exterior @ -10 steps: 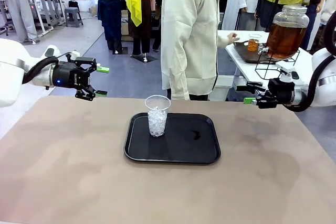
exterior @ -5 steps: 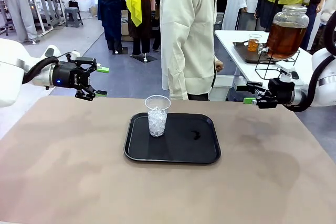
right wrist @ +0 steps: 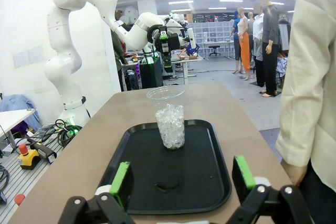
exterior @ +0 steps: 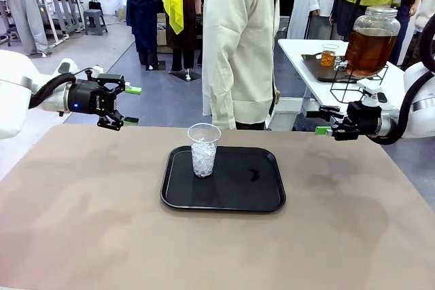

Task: Pour the drink into the iced cup.
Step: Pick up the iced cup indicated by the human and present it to them.

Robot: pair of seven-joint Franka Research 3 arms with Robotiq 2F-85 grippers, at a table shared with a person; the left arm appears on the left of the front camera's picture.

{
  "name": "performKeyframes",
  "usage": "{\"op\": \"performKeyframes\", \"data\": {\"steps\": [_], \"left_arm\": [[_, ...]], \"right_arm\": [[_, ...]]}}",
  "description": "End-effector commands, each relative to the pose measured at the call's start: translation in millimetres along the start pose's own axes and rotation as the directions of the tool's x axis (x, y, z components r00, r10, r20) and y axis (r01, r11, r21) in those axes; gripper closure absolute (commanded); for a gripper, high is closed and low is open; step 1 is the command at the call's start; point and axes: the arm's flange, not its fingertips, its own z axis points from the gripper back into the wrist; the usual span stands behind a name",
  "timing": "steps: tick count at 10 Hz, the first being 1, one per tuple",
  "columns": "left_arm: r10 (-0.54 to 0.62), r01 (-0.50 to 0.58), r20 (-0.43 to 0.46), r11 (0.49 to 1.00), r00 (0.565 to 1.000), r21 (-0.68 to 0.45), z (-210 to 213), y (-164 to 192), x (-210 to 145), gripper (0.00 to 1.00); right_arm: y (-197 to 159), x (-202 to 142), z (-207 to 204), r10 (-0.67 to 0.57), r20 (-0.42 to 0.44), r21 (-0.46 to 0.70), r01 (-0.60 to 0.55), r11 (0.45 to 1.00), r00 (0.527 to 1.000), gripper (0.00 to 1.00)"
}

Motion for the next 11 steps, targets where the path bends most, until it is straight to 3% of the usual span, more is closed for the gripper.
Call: {"op": "performKeyframes", "data": {"steps": [1, 11], "left_arm": [[-0.003, 0.003, 0.001, 1.0, 1.0, 0.001, 0.4, -1.2, 0.0, 0.0], [-0.003, 0.003, 0.001, 1.0, 1.0, 0.001, 0.4, -1.2, 0.0, 0.0]], "right_arm": [[0.3, 4.0, -1.7, 0.006, -0.003, 0.001, -0.006, 1.0, 1.0, 0.0], [0.3, 4.0, -1.7, 0.006, -0.003, 0.001, -0.006, 1.0, 1.0, 0.0]]}}
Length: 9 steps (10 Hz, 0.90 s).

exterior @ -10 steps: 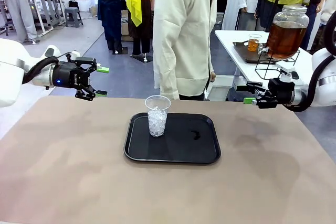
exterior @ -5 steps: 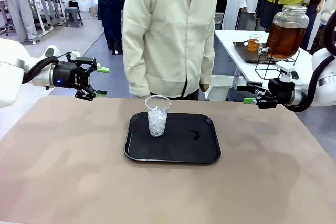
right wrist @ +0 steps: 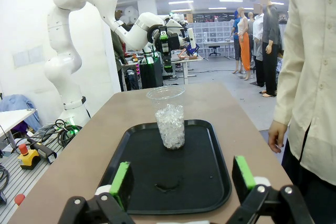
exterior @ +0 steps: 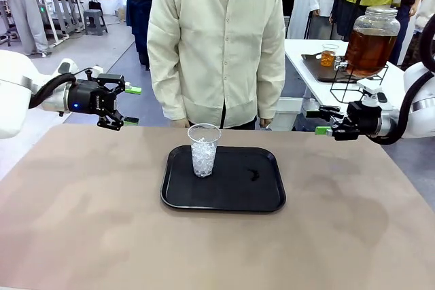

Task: Pour the drink into the iced cup.
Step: Pick up the iced cup indicated by the human and present it to them.

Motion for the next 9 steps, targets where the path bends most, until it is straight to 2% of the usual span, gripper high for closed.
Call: {"op": "performKeyframes", "data": {"steps": [1, 9], "left_arm": [[-0.003, 0.003, 0.001, 1.0, 1.0, 0.001, 0.4, -1.2, 0.0, 0.0], [-0.003, 0.003, 0.001, 1.0, 1.0, 0.001, 0.4, -1.2, 0.0, 0.0]], "right_arm": [[0.3, 4.0, -1.7, 0.006, -0.003, 0.001, -0.006, 1.0, 1.0, 0.0], [0.3, 4.0, -1.7, 0.006, -0.003, 0.001, -0.006, 1.0, 1.0, 0.0]]}}
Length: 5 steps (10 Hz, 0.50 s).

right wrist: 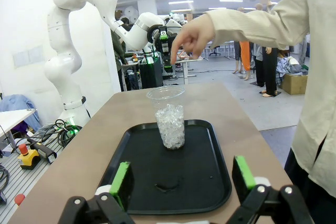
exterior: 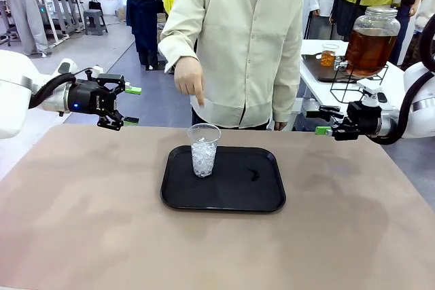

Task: Pour the drink into the iced cup.
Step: Pick up the iced cup indicated by the human and present it to them.

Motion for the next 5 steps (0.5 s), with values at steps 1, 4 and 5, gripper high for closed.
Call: {"op": "performKeyframes", "data": {"steps": [1, 4, 5], "left_arm": [[-0.003, 0.003, 0.001, 1.0, 1.0, 0.001, 0.4, -1.2, 0.0, 0.0], [-0.003, 0.003, 0.001, 1.0, 1.0, 0.001, 0.4, -1.2, 0.0, 0.0], [-0.003, 0.003, 0.001, 1.0, 1.0, 0.001, 0.4, -1.2, 0.0, 0.0]], "right_arm": [[0.3, 4.0, -1.7, 0.006, -0.003, 0.001, -0.006, 1.0, 1.0, 0.0], [0.3, 4.0, -1.7, 0.006, -0.003, 0.001, -0.006, 1.0, 1.0, 0.0], [0.3, 4.0, -1.7, 0.006, -0.003, 0.001, -0.006, 1.0, 1.0, 0.0]]}}
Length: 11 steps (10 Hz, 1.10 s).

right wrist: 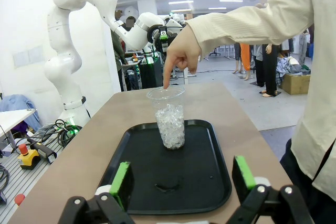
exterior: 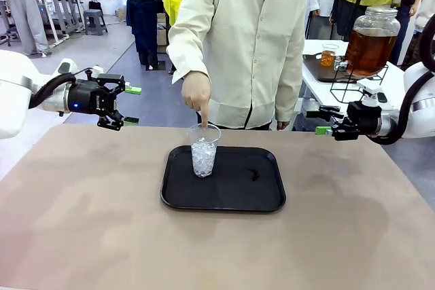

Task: Pour the drink into the iced cup.
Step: Pick up the iced cup indicated by the human and present it to them.

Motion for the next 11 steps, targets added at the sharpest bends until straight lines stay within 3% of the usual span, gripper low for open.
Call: {"op": "performKeyframes", "data": {"steps": [1, 6, 7, 9, 11], "left_arm": [[-0.003, 0.003, 0.001, 1.0, 1.0, 0.001, 0.4, -1.2, 0.0, 0.0], [0.0, 0.0, 0.0, 1.0, 1.0, 0.0, 0.0, 0.0, 0.0, 0.0], [-0.175, 0.177, 0.035, 0.983, 0.984, -0.045, 1.4, -4.5, 1.4, 0.0], [-0.474, 0.484, 0.109, 0.87, 0.874, -0.092, 0.4, -5.4, -1.5, 0.0], [-0.625, 0.633, 0.112, 0.773, 0.773, -0.052, -5.5, -0.8, -9.4, 0.0]], "right_arm": [[0.3, 4.0, -1.7, 0.006, -0.003, 0.001, -0.006, 1.0, 1.0, 0.0], [0.3, 4.0, -1.7, 0.006, -0.003, 0.001, -0.006, 1.0, 1.0, 0.0], [0.3, 4.0, -1.7, 0.006, -0.003, 0.001, -0.006, 1.0, 1.0, 0.0], [0.3, 4.0, -1.7, 0.006, -0.003, 0.001, -0.006, 1.0, 1.0, 0.0], [0.3, 4.0, -1.7, 0.006, -0.003, 0.001, -0.006, 1.0, 1.0, 0.0]]}}
